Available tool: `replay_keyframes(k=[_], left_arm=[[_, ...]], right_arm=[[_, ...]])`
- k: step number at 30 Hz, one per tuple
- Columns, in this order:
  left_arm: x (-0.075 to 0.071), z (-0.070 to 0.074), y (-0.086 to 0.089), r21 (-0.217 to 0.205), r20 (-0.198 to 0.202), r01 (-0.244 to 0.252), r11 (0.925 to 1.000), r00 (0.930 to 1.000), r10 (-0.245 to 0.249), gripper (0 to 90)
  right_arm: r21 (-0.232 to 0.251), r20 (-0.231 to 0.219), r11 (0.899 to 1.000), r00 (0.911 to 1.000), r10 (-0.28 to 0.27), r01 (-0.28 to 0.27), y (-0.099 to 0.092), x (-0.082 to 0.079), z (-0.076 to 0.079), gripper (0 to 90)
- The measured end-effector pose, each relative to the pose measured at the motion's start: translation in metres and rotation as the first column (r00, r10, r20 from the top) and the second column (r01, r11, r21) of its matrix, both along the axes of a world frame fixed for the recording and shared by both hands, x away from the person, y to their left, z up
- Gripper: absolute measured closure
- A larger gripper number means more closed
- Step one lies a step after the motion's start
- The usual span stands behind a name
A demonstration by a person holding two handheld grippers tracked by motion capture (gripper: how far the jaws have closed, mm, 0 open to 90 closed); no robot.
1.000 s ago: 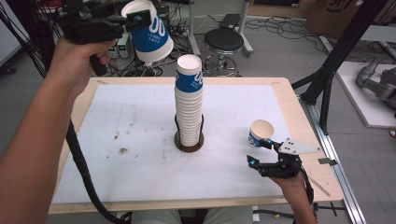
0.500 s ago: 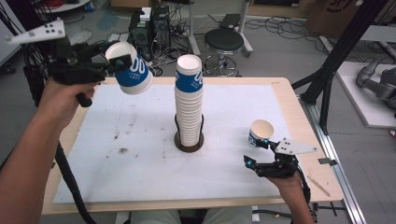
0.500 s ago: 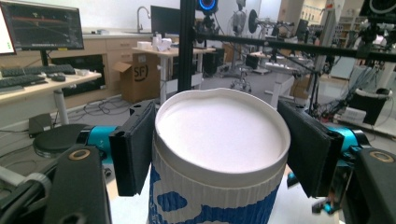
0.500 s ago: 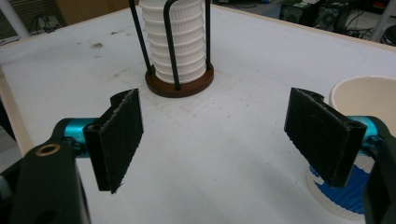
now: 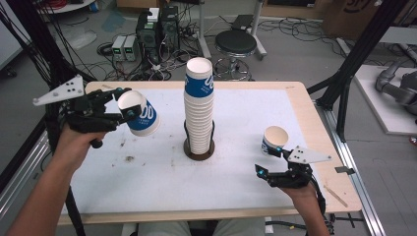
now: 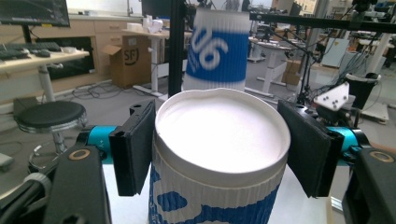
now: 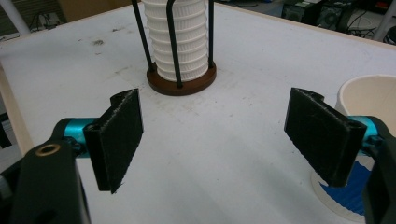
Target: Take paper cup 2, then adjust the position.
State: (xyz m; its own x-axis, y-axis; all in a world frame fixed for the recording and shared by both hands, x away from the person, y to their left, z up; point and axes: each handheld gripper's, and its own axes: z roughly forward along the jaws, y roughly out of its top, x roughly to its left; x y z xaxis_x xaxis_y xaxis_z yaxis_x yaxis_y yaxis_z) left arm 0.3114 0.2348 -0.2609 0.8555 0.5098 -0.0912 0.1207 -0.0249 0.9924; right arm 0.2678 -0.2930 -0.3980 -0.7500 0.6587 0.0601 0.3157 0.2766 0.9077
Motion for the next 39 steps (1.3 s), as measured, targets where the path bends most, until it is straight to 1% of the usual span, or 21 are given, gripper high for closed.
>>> replay_keyframes(k=[3, 4, 5, 7, 9, 10, 12, 16, 19, 23, 27, 29, 30, 31, 32, 34, 39], left_arm=[[-0.001, -0.013, -0.002, 0.000, -0.014, 0.003, 1.0000, 0.9999, -0.003, 31.0], [-0.002, -0.016, -0.002, 0.000, -0.016, 0.003, 1.0000, 0.9999, -0.003, 31.0], [-0.003, -0.021, -0.004, -0.002, -0.019, 0.004, 1.0000, 0.9998, -0.004, 31.0], [-0.004, -0.028, -0.006, -0.003, -0.021, 0.006, 1.0000, 0.9998, -0.006, 31.0], [-0.005, -0.034, -0.008, 0.007, -0.026, 0.007, 0.9999, 0.9996, -0.007, 31.0], [-0.006, -0.037, -0.009, 0.013, -0.025, 0.010, 0.9999, 0.9996, -0.009, 31.0], [-0.008, -0.043, -0.011, 0.011, -0.027, 0.016, 0.9998, 0.9995, -0.015, 31.0], [-0.009, -0.053, -0.015, 0.004, -0.028, 0.026, 0.9997, 0.9993, -0.026, 31.0], [-0.012, -0.058, -0.018, -0.003, -0.028, 0.027, 0.9996, 0.9992, -0.028, 31.0], [-0.014, -0.063, -0.022, -0.012, -0.028, 0.035, 0.9993, 0.9990, -0.035, 31.1], [-0.014, -0.067, -0.026, -0.009, -0.042, 0.046, 0.9989, 0.9980, -0.047, 31.0], [-0.013, -0.069, -0.028, -0.007, -0.046, 0.053, 0.9986, 0.9975, -0.053, 31.1], [-0.013, -0.070, -0.029, -0.008, -0.048, 0.055, 0.9984, 0.9973, -0.056, 31.0], [-0.013, -0.071, -0.030, -0.005, -0.049, 0.060, 0.9982, 0.9970, -0.060, 31.0], [-0.013, -0.072, -0.031, -0.004, -0.051, 0.064, 0.9979, 0.9966, -0.064, 31.0], [-0.013, -0.075, -0.034, -0.004, -0.054, 0.069, 0.9976, 0.9961, -0.069, 31.0], [-0.013, -0.084, -0.041, -0.002, -0.062, 0.089, 0.9961, 0.9941, -0.089, 31.0]], right_arm=[[0.002, -0.006, 1.000, 1.0000, 0.001, -0.001, 0.001, 0.000, 0.000, 20.0], [-0.001, -0.002, 1.000, 1.0000, 0.005, -0.005, 0.002, 0.000, 0.000, 20.0], [0.003, -0.010, 1.000, 0.9999, 0.004, -0.004, 0.002, 0.000, 0.000, 20.0], [0.005, -0.004, 1.000, 0.9999, 0.010, -0.010, 0.004, 0.002, -0.001, 19.9], [0.001, -0.006, 1.000, 0.9999, 0.013, -0.013, 0.005, 0.002, -0.001, 20.0], [0.005, -0.006, 1.000, 0.9999, 0.015, -0.015, 0.006, 0.002, 0.000, 20.0], [0.009, 0.003, 1.000, 0.9999, 0.013, -0.013, 0.006, 0.002, 0.001, 20.0], [0.016, -0.002, 1.000, 1.0000, 0.009, -0.009, 0.006, 0.003, 0.001, 20.0], [0.013, -0.003, 1.000, 1.0000, 0.008, -0.008, 0.007, 0.003, 0.000, 20.0], [0.013, -0.005, 1.000, 0.9998, 0.021, -0.021, 0.008, 0.002, 0.000, 20.0], [0.050, 0.007, 0.998, 0.9997, 0.022, -0.022, 0.008, 0.002, 0.003, 19.9], [0.048, 0.014, 0.998, 0.9996, 0.026, -0.027, 0.009, 0.002, 0.003, 20.0], [0.046, 0.006, 0.999, 0.9996, 0.027, -0.027, 0.010, 0.002, 0.003, 19.9], [0.045, 0.011, 0.999, 0.9995, 0.030, -0.031, 0.010, 0.002, 0.002, 20.0], [0.047, 0.005, 0.998, 0.9995, 0.032, -0.032, 0.011, 0.002, 0.003, 20.0], [0.047, 0.007, 0.998, 0.9994, 0.035, -0.035, 0.011, 0.002, 0.003, 20.0], [0.050, 0.013, 0.997, 0.9986, 0.050, -0.051, 0.014, 0.001, 0.003, 20.0]])
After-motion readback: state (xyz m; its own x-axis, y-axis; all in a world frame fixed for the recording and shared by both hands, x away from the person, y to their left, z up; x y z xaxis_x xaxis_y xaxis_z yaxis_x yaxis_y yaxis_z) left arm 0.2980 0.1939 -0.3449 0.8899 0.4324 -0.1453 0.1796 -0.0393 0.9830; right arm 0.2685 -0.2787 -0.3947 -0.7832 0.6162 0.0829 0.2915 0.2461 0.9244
